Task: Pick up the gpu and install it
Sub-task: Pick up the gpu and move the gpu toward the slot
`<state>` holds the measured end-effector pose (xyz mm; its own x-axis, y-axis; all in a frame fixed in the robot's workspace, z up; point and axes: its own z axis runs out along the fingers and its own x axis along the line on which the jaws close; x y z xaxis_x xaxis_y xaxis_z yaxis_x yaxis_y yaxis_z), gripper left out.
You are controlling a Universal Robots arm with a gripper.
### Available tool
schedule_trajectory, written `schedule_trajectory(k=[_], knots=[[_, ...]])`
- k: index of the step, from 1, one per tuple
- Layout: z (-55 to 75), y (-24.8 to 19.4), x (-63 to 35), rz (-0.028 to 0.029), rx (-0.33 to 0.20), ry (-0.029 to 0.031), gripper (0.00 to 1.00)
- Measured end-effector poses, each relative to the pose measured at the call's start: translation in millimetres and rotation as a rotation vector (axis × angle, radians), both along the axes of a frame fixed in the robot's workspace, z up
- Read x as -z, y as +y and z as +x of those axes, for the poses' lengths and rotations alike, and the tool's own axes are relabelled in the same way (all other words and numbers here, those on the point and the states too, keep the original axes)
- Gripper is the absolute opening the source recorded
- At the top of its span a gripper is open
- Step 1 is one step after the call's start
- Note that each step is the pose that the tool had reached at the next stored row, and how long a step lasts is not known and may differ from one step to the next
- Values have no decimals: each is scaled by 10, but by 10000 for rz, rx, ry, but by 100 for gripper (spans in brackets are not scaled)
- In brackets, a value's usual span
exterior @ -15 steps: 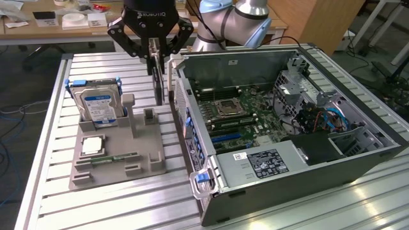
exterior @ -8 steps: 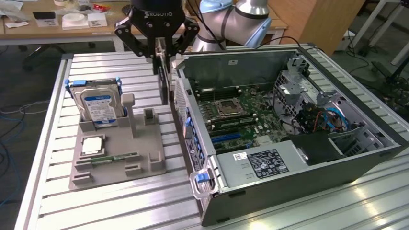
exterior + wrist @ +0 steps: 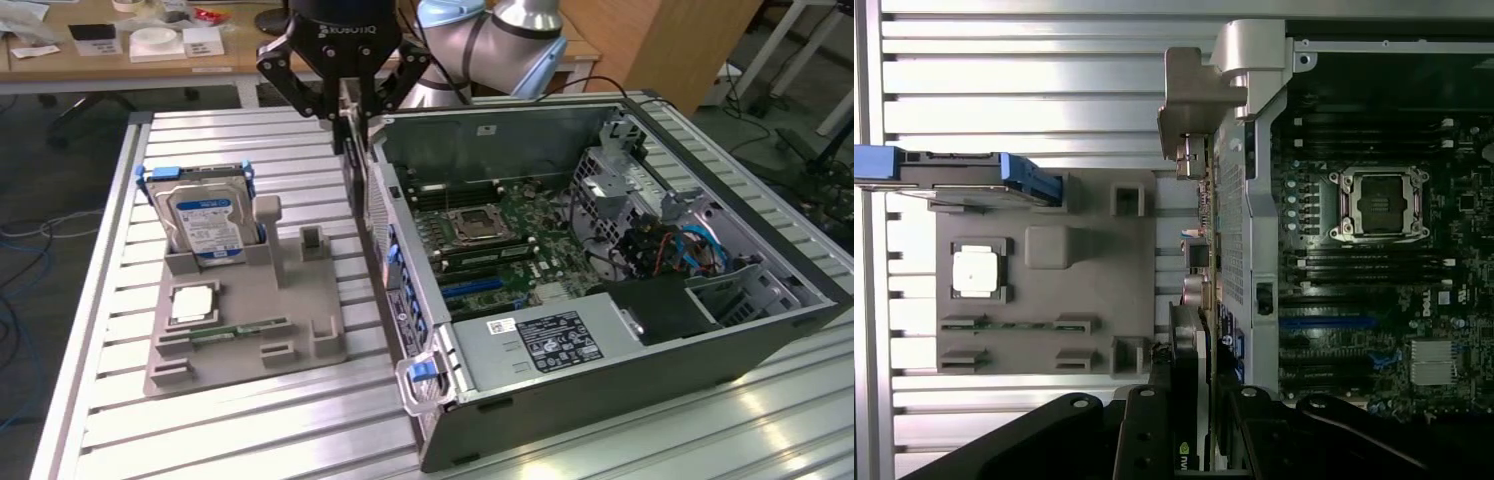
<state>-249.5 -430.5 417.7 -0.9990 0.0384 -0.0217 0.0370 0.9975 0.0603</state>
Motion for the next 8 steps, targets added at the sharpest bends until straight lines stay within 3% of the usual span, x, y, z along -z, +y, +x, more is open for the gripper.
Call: schedule_trajectory(k=[8], knots=[[110,0,0,2,-1,-1,27]])
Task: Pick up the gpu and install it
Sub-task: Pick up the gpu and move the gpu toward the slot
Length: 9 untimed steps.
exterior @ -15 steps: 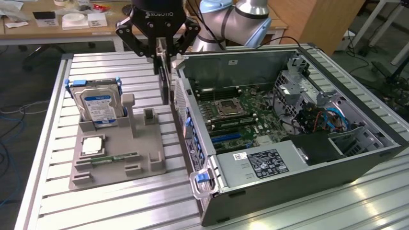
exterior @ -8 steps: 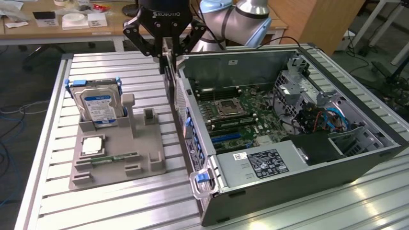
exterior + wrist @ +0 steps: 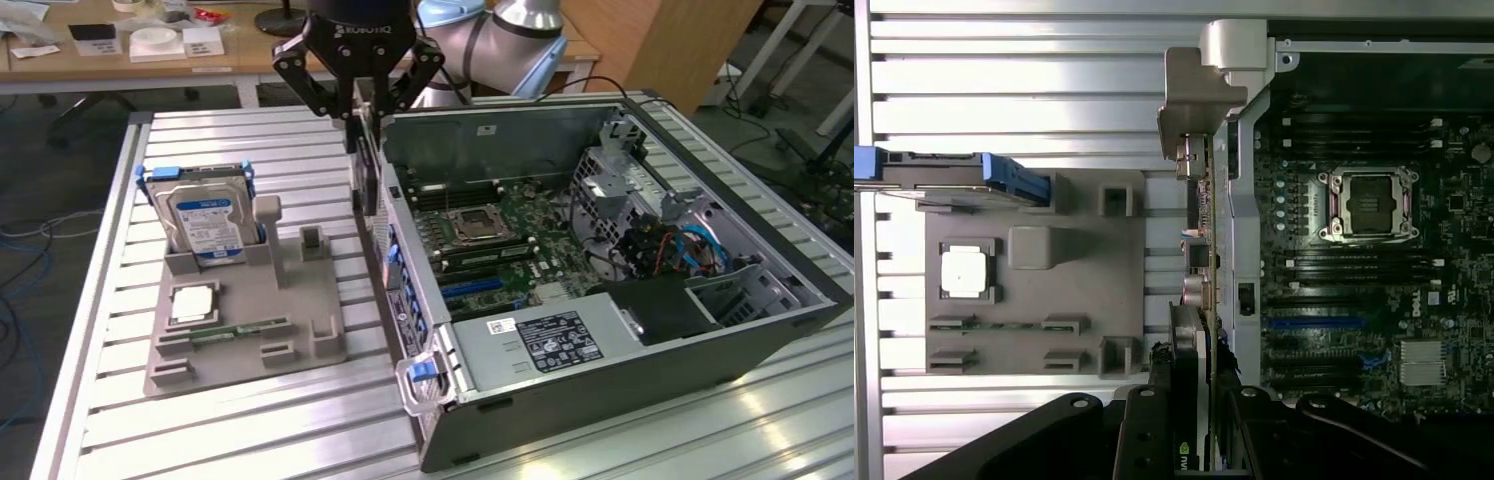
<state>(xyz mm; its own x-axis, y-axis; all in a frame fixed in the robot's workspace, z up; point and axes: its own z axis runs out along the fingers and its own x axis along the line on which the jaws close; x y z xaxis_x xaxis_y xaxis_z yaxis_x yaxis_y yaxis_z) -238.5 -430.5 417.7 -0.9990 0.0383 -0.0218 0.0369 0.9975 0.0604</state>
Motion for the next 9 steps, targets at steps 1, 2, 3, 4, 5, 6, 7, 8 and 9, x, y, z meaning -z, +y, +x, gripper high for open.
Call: schedule_trajectory(k=[1,2,3,4,5,6,7,8,9], knots=[[12,0,0,1,0,0,27],[24,0,0,0,0,1,27],[36,0,0,1,0,1,27],[47,0,0,1,0,1,27],[58,0,0,2,0,0,27],[68,0,0,2,0,0,27],[79,0,0,2,0,0,27],[89,0,0,2,1,0,27],[99,0,0,2,0,0,27]])
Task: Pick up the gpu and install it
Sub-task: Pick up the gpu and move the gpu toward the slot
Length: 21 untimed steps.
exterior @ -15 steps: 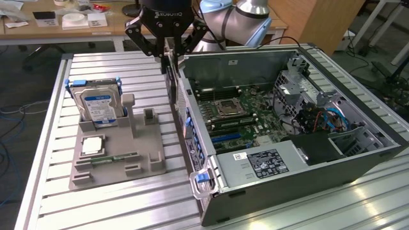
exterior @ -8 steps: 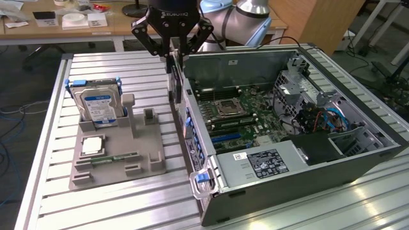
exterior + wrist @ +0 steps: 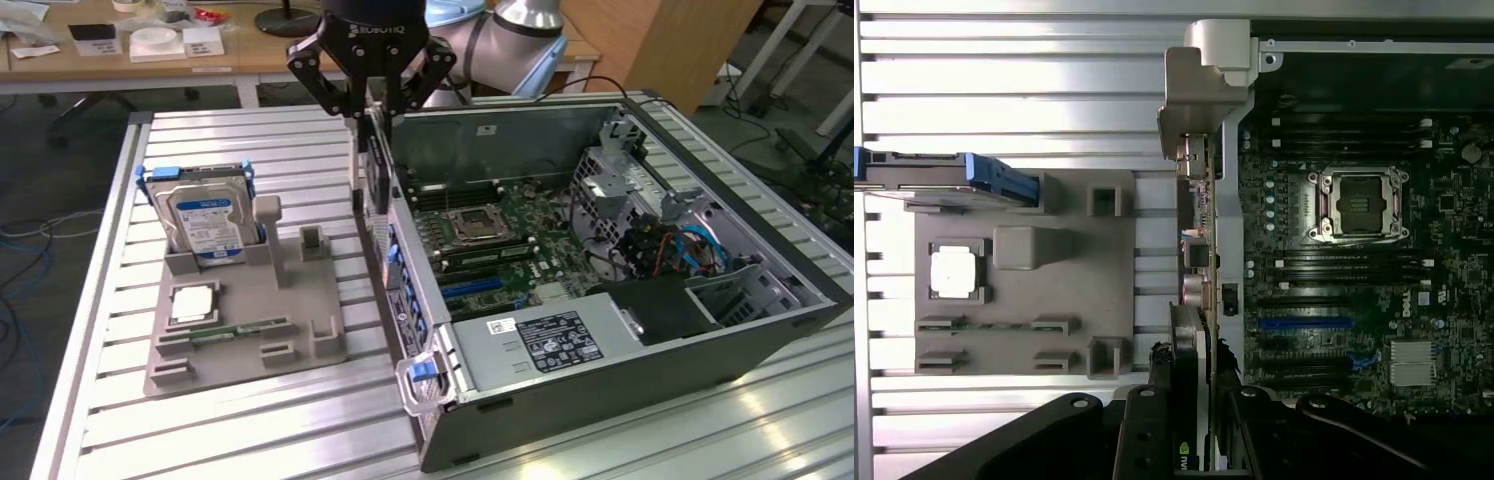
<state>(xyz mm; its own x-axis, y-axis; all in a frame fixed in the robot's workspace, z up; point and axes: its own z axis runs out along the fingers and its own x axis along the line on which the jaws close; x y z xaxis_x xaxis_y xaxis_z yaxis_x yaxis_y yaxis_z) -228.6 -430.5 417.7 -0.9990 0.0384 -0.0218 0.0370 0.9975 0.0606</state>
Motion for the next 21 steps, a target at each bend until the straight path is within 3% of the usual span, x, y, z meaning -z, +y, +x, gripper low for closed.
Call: schedule_trajectory(k=[21], knots=[[206,0,0,2,0,0,27]])
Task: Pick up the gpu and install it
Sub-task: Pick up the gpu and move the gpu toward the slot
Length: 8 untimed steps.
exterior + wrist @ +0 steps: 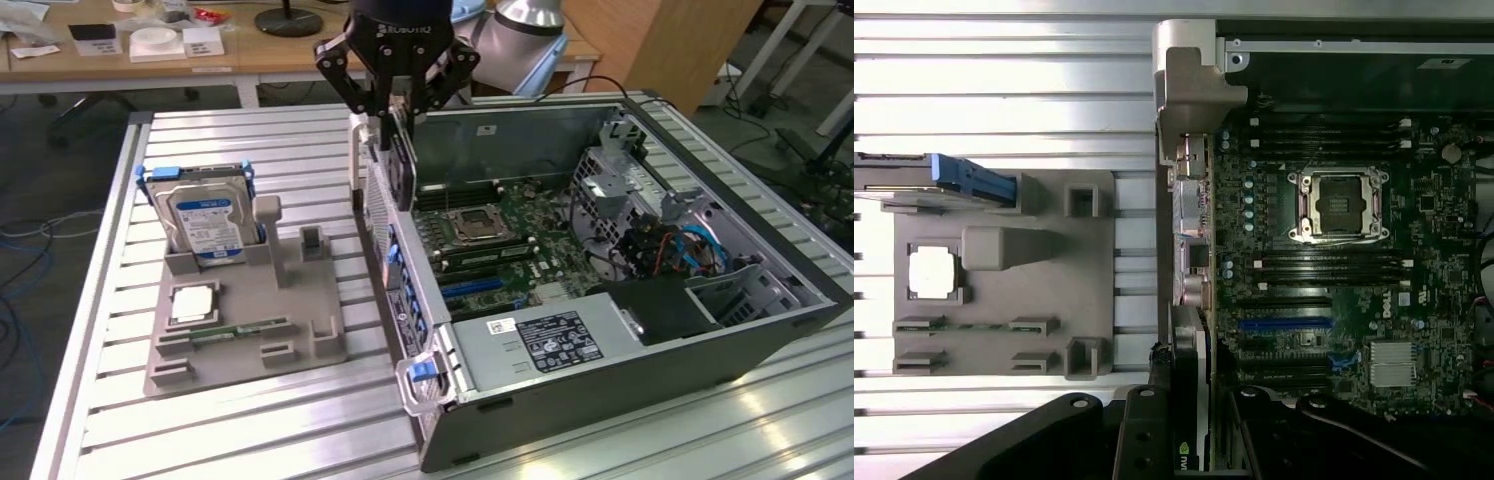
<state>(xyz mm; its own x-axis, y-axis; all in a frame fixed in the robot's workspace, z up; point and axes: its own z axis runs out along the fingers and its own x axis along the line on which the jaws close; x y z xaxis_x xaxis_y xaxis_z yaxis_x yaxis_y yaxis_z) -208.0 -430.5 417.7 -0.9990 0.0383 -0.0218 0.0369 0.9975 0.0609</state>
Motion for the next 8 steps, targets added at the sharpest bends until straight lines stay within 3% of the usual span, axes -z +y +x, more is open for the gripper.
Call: schedule_trajectory(k=[8], knots=[[80,0,0,2,0,1,27]])
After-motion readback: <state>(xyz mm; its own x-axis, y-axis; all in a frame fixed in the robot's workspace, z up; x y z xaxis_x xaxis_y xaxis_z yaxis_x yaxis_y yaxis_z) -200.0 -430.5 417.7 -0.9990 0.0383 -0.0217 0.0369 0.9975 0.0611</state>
